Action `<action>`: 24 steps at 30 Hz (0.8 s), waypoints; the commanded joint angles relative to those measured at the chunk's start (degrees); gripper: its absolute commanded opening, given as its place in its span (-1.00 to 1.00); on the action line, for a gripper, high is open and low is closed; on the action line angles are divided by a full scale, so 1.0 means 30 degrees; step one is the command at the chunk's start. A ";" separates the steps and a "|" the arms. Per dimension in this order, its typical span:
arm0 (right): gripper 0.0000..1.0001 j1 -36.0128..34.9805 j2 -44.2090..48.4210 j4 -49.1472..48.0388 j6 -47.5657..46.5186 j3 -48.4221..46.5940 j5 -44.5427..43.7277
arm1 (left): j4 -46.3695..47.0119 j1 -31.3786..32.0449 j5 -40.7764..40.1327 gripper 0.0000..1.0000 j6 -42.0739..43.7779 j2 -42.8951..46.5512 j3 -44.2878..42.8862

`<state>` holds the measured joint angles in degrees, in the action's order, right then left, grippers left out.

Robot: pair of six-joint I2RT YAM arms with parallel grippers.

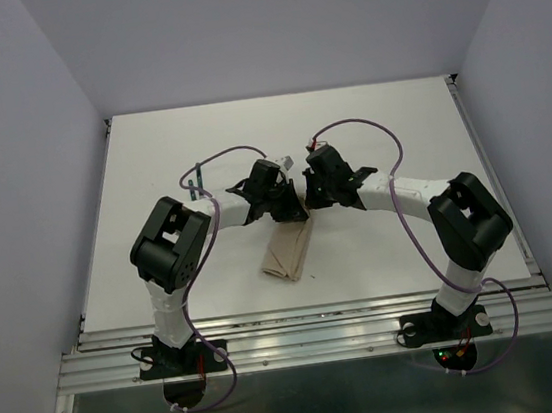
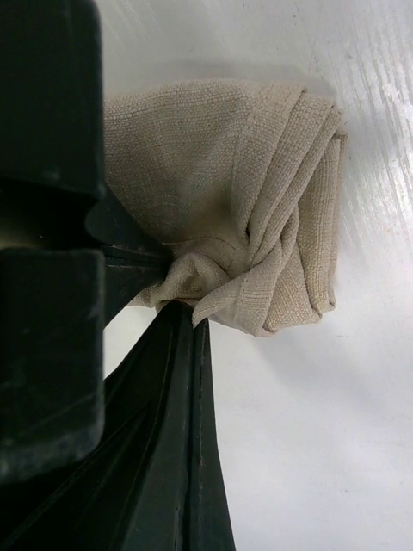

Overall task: Fold the napkin into a case and place the utensils inside
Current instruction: Stuff the top corner of the smaller-rectangle-folded napkin into the folded napkin.

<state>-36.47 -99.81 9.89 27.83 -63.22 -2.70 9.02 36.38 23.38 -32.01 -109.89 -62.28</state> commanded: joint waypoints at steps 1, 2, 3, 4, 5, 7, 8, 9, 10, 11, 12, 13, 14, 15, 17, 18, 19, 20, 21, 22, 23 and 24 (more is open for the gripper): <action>-0.99 -0.0061 0.0135 -0.0836 -0.0225 -0.0372 0.0344 | 0.0364 0.0266 -0.0291 -1.00 -0.0141 0.1323 0.0046; -0.99 -0.0061 0.0164 -0.0836 -0.0284 -0.0343 0.0256 | 0.0190 0.0266 -0.0698 -1.00 -0.0141 0.1964 0.0251; -0.99 -0.0061 0.0164 -0.0865 -0.0342 -0.0342 0.0226 | 0.0101 0.0208 -0.0876 -1.00 -0.0112 0.2231 0.0340; -0.99 -0.0061 0.0222 -0.0836 -0.0372 -0.0313 0.0197 | -0.0016 0.0178 -0.1052 -1.00 -0.0053 0.2495 0.0399; -0.99 -0.0061 0.0281 -0.0836 -0.0401 -0.0313 0.0168 | -0.0220 0.0120 -0.1228 -1.00 0.0034 0.2904 0.0457; -0.99 -0.0061 0.0282 -0.0865 -0.0460 -0.0313 0.0167 | -0.0368 -0.0114 -0.1404 -1.00 0.0123 0.3199 0.0487; -0.99 -0.0061 0.0282 -0.0836 -0.0460 -0.0342 0.0196 | -0.0398 -0.0173 -0.1550 -1.00 0.0239 0.3317 0.0516; -0.99 -0.0061 0.0282 -0.0865 -0.0460 -0.0342 0.0226 | -0.0456 -0.0319 -0.1610 -1.00 0.0269 0.3318 0.0487; -0.99 -0.0061 0.0282 -0.0836 -0.0460 -0.0342 0.0255 | -0.0544 -0.0349 -0.1610 -1.00 0.0327 0.3173 0.0429; -0.99 -0.0061 0.0253 -0.0836 -0.0460 -0.0371 0.0284 | -0.0602 -0.0408 -0.1581 -1.00 0.0444 0.3056 0.0254; -0.99 -0.0061 0.0281 -0.0836 -0.0431 -0.0372 0.0285 | -0.0690 -0.0466 -0.1610 -1.00 0.0532 0.2909 0.0137; -0.99 -0.0061 0.0282 -0.0836 -0.0431 -0.0343 0.0285 | -0.0749 -0.0467 -0.1668 -1.00 0.0591 0.2676 -0.0010; -0.99 -0.0061 0.0311 -0.0836 -0.0402 -0.0342 0.0285 | -0.0865 -0.0467 -0.1785 -1.00 0.0621 0.2558 -0.0069; -0.99 -0.0061 0.0311 -0.0836 -0.0401 -0.0342 0.0256 | -0.0896 -0.0467 -0.1960 -1.00 0.0679 0.2498 -0.0215; -0.99 -0.0061 0.0340 -0.0836 -0.0431 -0.0342 0.0255 | -0.1042 -0.0467 -0.2108 -1.00 0.0738 0.2236 -0.0333; -0.99 -0.0061 0.0340 -0.0836 -0.0460 -0.0342 0.0226 | -0.1042 -0.0467 -0.2166 -1.00 0.0796 0.2176 -0.0333; -0.99 -0.0061 0.0311 -0.0807 -0.0489 -0.0342 0.0226 | -0.1042 -0.0467 -0.2196 -1.00 0.0826 0.2117 -0.0362; -0.99 -0.0061 0.0311 -0.0807 -0.0489 -0.0371 0.0226 | -0.1042 -0.0467 -0.2225 -1.00 0.0855 0.2001 -0.0363; -0.99 -0.0061 0.0282 -0.0836 -0.0489 -0.0372 0.0255 | -0.1042 -0.0467 -0.2197 -1.00 0.0826 0.1942 -0.0392; -0.99 -0.0061 0.0253 -0.0836 -0.0489 -0.0430 0.0284 | -0.1013 -0.0467 -0.2196 -1.00 0.0855 0.1767 -0.0421; -0.99 -0.0061 0.0252 -0.0807 -0.0460 -0.0430 0.0314 | -0.0984 -0.0467 -0.2022 -1.00 0.0855 0.1678 -0.0537; -0.99 -0.0061 0.0252 -0.0807 -0.0460 -0.0459 0.0343 | -0.0984 -0.0467 -0.1934 -1.00 0.0855 0.1561 -0.0596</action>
<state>-36.47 -99.81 9.80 27.18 -63.22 -2.50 5.89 35.03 17.54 -30.79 -104.38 -61.23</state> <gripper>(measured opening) 0.014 0.022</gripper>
